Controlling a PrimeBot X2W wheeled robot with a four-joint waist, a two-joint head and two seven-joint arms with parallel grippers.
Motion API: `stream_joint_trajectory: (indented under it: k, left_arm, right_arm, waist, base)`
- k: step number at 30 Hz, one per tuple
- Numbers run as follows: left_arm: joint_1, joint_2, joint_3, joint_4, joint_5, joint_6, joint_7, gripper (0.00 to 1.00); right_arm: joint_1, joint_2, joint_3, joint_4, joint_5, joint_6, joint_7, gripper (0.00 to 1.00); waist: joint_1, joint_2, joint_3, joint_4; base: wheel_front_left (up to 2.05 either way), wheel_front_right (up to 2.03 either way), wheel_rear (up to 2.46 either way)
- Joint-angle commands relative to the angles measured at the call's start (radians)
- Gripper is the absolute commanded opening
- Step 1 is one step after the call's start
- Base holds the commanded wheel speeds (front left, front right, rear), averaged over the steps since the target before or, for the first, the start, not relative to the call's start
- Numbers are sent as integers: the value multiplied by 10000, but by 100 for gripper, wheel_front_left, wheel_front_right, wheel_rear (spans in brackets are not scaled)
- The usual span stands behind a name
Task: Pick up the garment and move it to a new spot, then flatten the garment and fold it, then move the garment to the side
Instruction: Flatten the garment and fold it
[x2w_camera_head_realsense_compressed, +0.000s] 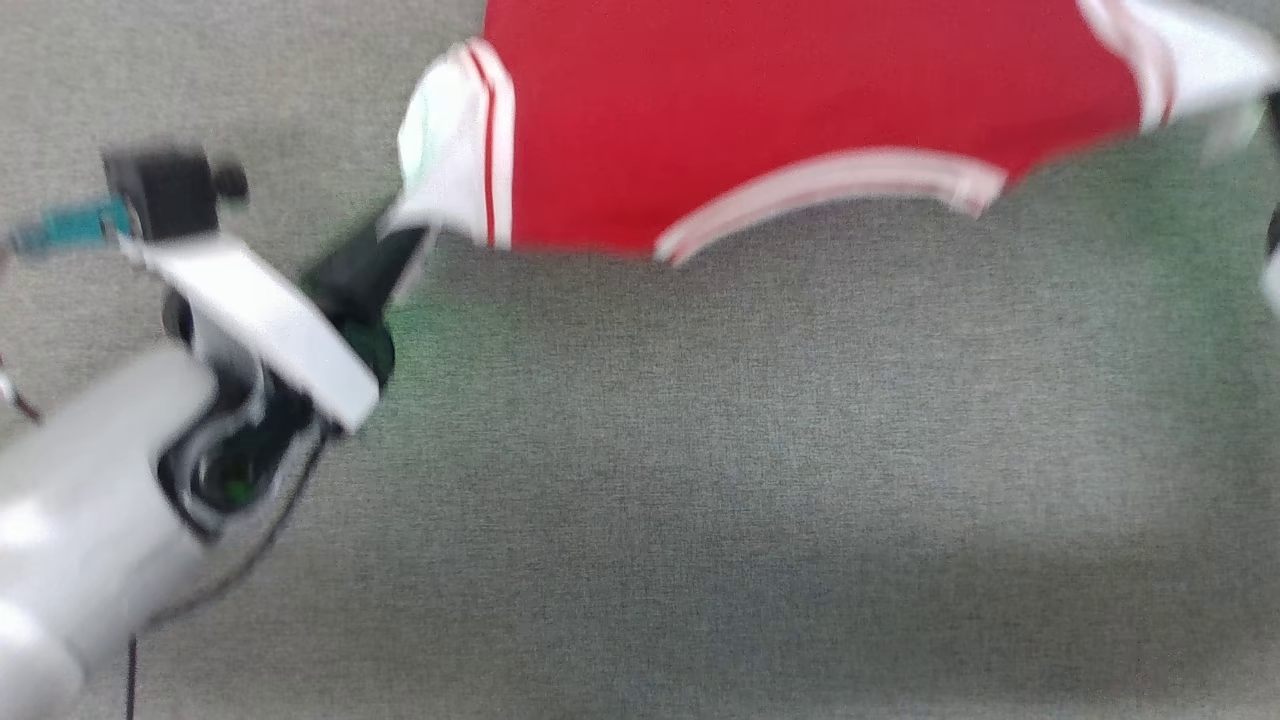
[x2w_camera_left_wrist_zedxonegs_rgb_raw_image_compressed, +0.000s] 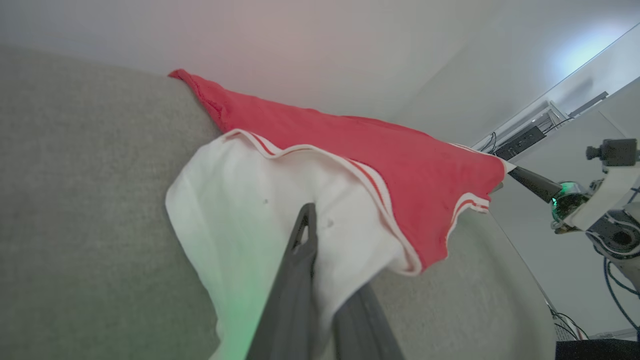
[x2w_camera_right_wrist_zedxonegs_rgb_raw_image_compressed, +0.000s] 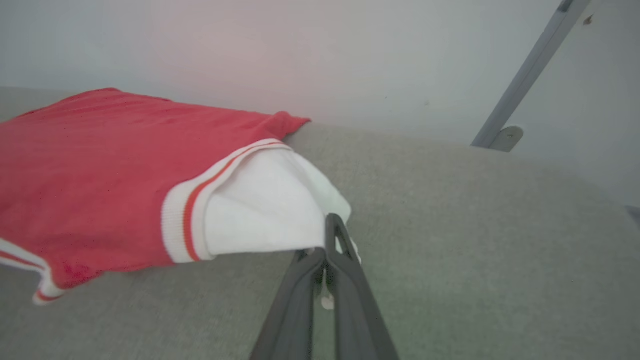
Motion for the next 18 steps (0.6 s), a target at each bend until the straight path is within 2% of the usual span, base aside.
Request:
stream_joint_trajectory:
  k: [1,5,8,18]
  left_arm:
    - [504,170,119,-239,-93,-19,-89,0]
    - [2171,510,655,-1017,123,-21,-97,0]
    - [3273,756,1055,-1496,552,-19,-99,0]
    - [5987,1598,1657,-2588,1692,-18,-97,0]
  right_arm:
    - [709,-118,-165,-434,117,-13,249,0]
    - [2858,-111,-1015,-1841,363,-15,1049,0]
    - [4233,123,-1889,-2793,402,-16,1477,0]
    - [8650,1598,-3890,-6156,186,-15,3351,0]
  waist:
    - [0,0,-185,42]
    - [0,0,-459,46]
    - [0,0,-648,140]
    - [0,0,-1064,513]
  base:
    - [0,0,0]
    - [0,0,0]
    - [0,0,0]
    - [0,0,0]
